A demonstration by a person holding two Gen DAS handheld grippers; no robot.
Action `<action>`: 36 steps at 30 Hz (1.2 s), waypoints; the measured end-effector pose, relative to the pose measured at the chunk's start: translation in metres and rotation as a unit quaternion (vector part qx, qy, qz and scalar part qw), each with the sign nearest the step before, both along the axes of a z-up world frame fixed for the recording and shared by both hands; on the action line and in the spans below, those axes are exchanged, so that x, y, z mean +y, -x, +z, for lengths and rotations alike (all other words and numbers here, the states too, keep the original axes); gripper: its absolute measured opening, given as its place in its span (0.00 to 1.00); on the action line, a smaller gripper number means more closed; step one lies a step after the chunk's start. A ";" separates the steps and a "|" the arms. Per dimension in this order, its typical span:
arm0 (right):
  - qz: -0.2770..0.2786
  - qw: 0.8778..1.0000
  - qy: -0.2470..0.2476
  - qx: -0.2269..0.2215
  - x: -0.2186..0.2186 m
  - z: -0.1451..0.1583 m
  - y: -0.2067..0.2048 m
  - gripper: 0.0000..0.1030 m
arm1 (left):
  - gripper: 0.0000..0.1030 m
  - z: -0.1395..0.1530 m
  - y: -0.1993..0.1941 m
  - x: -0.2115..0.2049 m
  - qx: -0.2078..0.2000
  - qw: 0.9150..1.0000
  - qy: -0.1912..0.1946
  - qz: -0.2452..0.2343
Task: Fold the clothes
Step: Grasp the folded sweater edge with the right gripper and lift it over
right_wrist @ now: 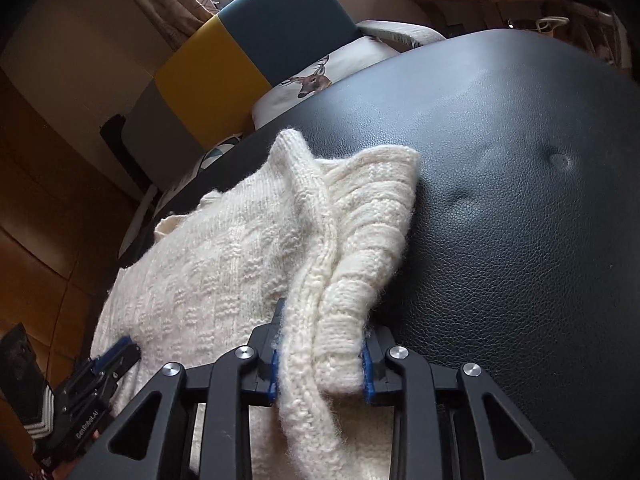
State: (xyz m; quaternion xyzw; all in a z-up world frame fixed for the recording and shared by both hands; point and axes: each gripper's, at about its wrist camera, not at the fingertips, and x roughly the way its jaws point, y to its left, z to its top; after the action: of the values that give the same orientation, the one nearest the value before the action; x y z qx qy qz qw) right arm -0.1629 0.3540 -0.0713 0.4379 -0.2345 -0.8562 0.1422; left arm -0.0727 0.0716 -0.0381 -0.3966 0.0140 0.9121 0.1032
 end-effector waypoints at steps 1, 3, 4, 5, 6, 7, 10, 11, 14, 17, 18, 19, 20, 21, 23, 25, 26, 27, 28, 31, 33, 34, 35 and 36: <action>-0.001 1.000 0.004 0.000 0.001 -0.001 0.000 0.28 | 0.15 -0.001 -0.005 0.000 -0.002 1.000 -0.009 0.005; -0.002 1.000 0.006 0.003 0.001 -0.002 0.000 0.28 | 0.15 -0.003 -0.014 0.000 -0.006 1.000 -0.019 0.012; -0.003 1.000 0.006 0.004 0.001 -0.003 -0.001 0.28 | 0.14 -0.008 -0.016 0.004 -0.008 1.000 -0.010 0.005; -0.003 1.000 0.006 0.005 0.001 -0.003 -0.001 0.28 | 0.14 -0.014 -0.016 0.010 -0.012 1.000 0.007 -0.003; -0.004 1.000 0.007 0.005 0.001 -0.003 -0.001 0.28 | 0.14 -0.019 -0.016 0.017 -0.006 0.999 0.034 -0.011; -0.005 1.000 0.008 0.003 0.001 -0.003 0.000 0.28 | 0.14 -0.022 -0.017 0.020 0.003 0.999 0.047 -0.016; -0.010 0.999 0.027 -0.012 0.005 -0.002 0.002 0.23 | 0.14 -0.025 -0.017 0.020 0.003 0.999 0.044 -0.013; -0.011 0.999 0.037 -0.018 0.007 -0.001 0.003 0.22 | 0.14 -0.026 -0.017 0.020 0.002 0.999 0.045 -0.014; -0.011 0.996 0.080 -0.029 0.016 0.003 0.006 0.20 | 0.14 -0.026 -0.015 0.017 -0.002 0.999 0.036 -0.019; -0.012 0.992 0.121 -0.028 0.023 0.015 0.008 0.19 | 0.14 -0.025 -0.015 0.015 -0.003 1.000 0.024 -0.019; -0.011 0.991 0.129 -0.029 0.024 0.020 0.008 0.19 | 0.14 -0.024 -0.014 0.014 -0.002 1.000 0.023 -0.021; -0.009 0.991 0.128 -0.029 0.023 0.027 0.008 0.19 | 0.14 -0.023 -0.014 0.011 -0.005 1.000 0.011 -0.023; -0.005 0.992 0.123 -0.029 0.020 0.034 0.009 0.19 | 0.14 -0.020 -0.014 0.007 -0.008 1.000 -0.003 -0.025; -0.002 0.992 0.119 -0.029 0.018 0.041 0.009 0.18 | 0.14 -0.017 -0.013 -0.001 -0.012 1.000 -0.017 -0.022; 0.001 0.992 0.122 -0.031 0.013 0.056 0.009 0.18 | 0.14 -0.008 -0.011 -0.019 -0.020 0.999 -0.044 -0.013; 0.000 0.989 0.144 -0.034 0.010 0.068 0.008 0.18 | 0.16 0.001 -0.010 -0.041 0.000 0.999 -0.029 0.014; -0.001 0.988 0.152 -0.034 0.008 0.074 0.008 0.18 | 0.18 0.006 -0.010 -0.054 0.012 0.999 -0.019 0.030; -0.001 0.987 0.160 -0.035 0.005 0.079 0.009 0.18 | 0.20 0.010 -0.009 -0.069 0.023 0.999 -0.010 0.048; -0.001 0.985 0.166 -0.036 0.000 0.085 0.010 0.18 | 0.21 0.013 -0.009 -0.087 0.032 0.997 -0.003 0.068; 0.008 0.984 0.171 -0.041 -0.018 0.103 0.013 0.18 | 0.21 0.012 -0.007 -0.142 0.037 0.991 0.036 0.120; 0.018 0.985 0.168 -0.040 -0.036 0.116 0.015 0.18 | 0.21 0.000 -0.004 -0.165 0.016 0.991 0.053 0.124; 0.024 0.985 0.167 -0.038 -0.045 0.122 0.017 0.18 | 0.22 -0.006 -0.002 -0.176 0.005 0.990 0.060 0.124; 0.030 0.985 0.165 -0.036 -0.054 0.129 0.019 0.18 | 0.22 -0.009 -0.004 -0.181 0.008 0.991 0.057 0.118; 0.037 0.985 0.165 -0.035 -0.065 0.135 0.020 0.18 | 0.22 -0.012 -0.007 -0.184 0.015 0.992 0.052 0.111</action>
State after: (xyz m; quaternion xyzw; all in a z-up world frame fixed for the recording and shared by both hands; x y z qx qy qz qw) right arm -0.1832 0.2888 0.0633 0.4462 -0.3606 -0.7844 0.2357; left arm -0.0662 -0.1121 -0.0498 -0.3871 0.0187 0.9216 -0.0195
